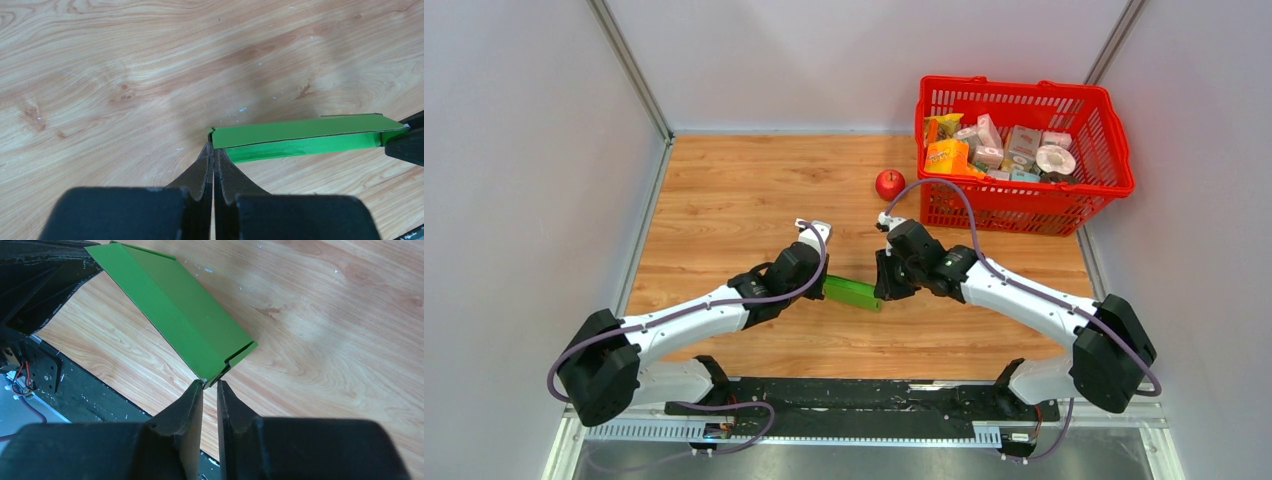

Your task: Fold the paper box

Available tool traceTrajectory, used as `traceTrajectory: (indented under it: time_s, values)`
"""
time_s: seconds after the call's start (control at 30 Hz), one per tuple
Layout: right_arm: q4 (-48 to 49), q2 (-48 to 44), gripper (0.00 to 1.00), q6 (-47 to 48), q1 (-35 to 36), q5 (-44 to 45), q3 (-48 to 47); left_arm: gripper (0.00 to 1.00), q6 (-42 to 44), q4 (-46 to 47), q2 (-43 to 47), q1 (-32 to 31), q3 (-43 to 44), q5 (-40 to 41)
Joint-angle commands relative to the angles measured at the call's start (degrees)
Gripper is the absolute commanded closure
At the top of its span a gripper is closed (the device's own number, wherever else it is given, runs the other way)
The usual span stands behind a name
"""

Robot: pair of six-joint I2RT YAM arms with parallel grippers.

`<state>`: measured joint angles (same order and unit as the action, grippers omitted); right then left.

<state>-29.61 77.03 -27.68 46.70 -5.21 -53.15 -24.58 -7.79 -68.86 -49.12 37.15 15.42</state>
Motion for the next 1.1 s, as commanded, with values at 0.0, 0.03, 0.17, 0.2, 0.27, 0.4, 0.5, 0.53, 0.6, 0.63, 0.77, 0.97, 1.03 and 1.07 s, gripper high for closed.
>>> traceTrajectory:
  time_s: [0.0,0.03,0.17,0.2,0.27,0.4,0.5,0.53,0.6,0.63,0.77,0.97,1.03,1.07]
  values:
    - [2.1,1.01,0.84,-1.23,0.24,-0.15,-0.73,1.0,-0.73,-6.97,-1.45,-0.27,-0.5,-1.09]
    - [2.27,1.01,0.86,-1.23,0.15,0.2,-0.73,1.0,-0.73,-7.06,-1.37,-0.27,-0.58,-1.09]
    - [3.15,1.71,0.89,-1.15,0.24,1.6,-0.73,1.0,-0.82,-6.89,-1.36,-0.45,-0.58,-1.01]
    - [2.98,1.89,0.92,-0.97,0.32,2.04,-0.73,1.0,-0.82,-6.97,-1.45,-0.45,-0.58,-1.01]
    - [2.36,1.89,0.97,-1.06,0.24,4.24,-0.73,1.0,-0.82,-6.97,-1.63,-0.62,-0.41,-0.92]
    - [3.41,1.45,1.0,-0.44,0.32,7.39,0.93,1.0,-1.09,-6.97,-1.54,-0.8,-0.67,-0.57]
    - [6.83,1.63,1.0,-0.79,0.32,8.9,4.26,1.0,-1.52,-6.27,-1.71,-0.97,-1.37,0.05]
    - [8.93,1.89,1.0,-0.88,0.41,8.12,5.15,1.0,-1.7,-6.18,-1.89,-0.97,-1.55,0.05]
    - [10.0,3.2,1.0,-1.14,0.41,6.72,6.12,1.0,-2.23,-6.01,-2.42,-1.15,-1.81,0.92]
    - [10.53,3.64,1.0,-1.41,0.33,6.19,6.56,1.0,-2.4,-6.09,-2.59,-1.32,-1.81,1.28]
    - [8.78,2.25,0.98,-1.15,0.41,3.81,5.16,1.0,-3.19,-6.97,-3.3,-1.59,-1.29,2.24]
    - [4.3,-3.38,0.68,-1.67,-0.11,3.46,1.91,1.0,-3.9,-7.76,-2.24,-1.76,-1.29,3.3]
    - [3.16,-4.17,0.6,-3.86,-0.55,3.98,1.12,1.0,-3.9,-7.85,-1.98,-1.76,-1.2,3.3]
    - [3.24,-4.35,0.54,-4.57,-0.55,3.98,0.85,1.0,-4.16,-7.94,-1.81,-1.77,-1.2,3.3]
